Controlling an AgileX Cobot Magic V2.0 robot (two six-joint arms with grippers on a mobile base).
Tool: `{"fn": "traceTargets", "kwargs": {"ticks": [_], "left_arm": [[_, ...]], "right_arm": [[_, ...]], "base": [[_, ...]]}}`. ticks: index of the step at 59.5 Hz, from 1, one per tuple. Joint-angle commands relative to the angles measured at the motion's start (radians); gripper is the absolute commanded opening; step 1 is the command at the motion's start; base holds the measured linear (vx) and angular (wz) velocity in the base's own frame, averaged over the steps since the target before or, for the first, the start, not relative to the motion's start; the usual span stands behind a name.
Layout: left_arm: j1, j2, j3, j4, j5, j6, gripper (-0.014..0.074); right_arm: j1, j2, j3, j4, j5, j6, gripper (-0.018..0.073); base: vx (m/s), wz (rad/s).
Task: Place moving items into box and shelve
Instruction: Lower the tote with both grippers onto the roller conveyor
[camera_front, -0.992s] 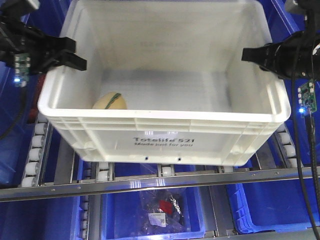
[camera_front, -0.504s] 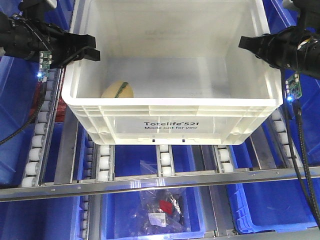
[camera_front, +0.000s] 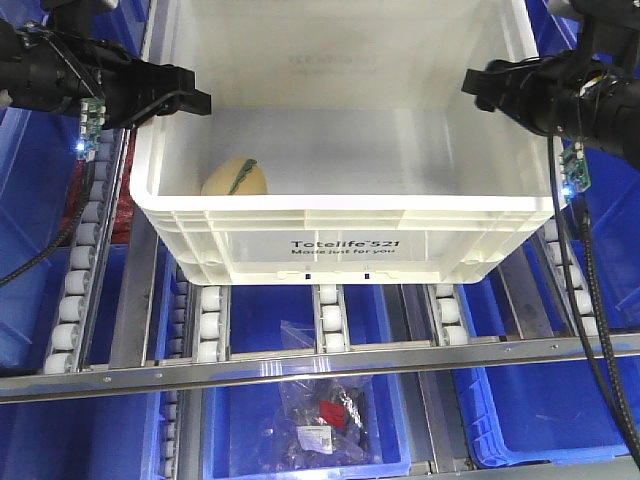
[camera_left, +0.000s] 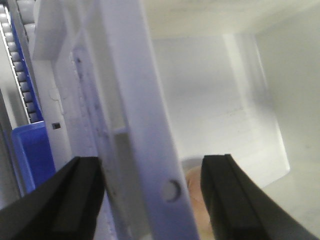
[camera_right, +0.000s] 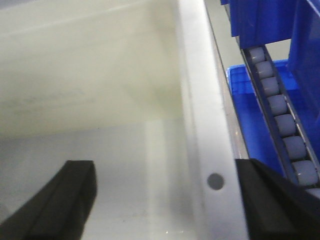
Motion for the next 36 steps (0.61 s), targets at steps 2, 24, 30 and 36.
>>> {"fn": "traceTargets", "kwargs": {"ticks": [2,24,30,36], "left_arm": [[-0.065,-0.040,-0.042,-0.153,0.009,-0.027,0.0566],[-0.024,-0.071,-0.042,-0.032,-0.056,-0.036,0.0565],[-0.015,-0.073,-0.042,0.023,-0.060,-0.044,0.0565],[-0.015,-0.073,-0.042,0.088,-0.060,-0.080,0.0565]], "right_arm": [[0.033,-0.062,-0.033,0.014,0.006,0.000,0.0657],[0.033,-0.116,-0.033,-0.062,0.030,-0.004,0.0624],[0.033,-0.116,-0.033,-0.070,0.038,-0.004,0.0612],[0.032,-0.116,-0.033,-0.082,0.036,-0.004,0.0607]], "base": [[0.00,0.00],[0.00,0.00],[0.00,0.00],[0.00,0.00]]}}
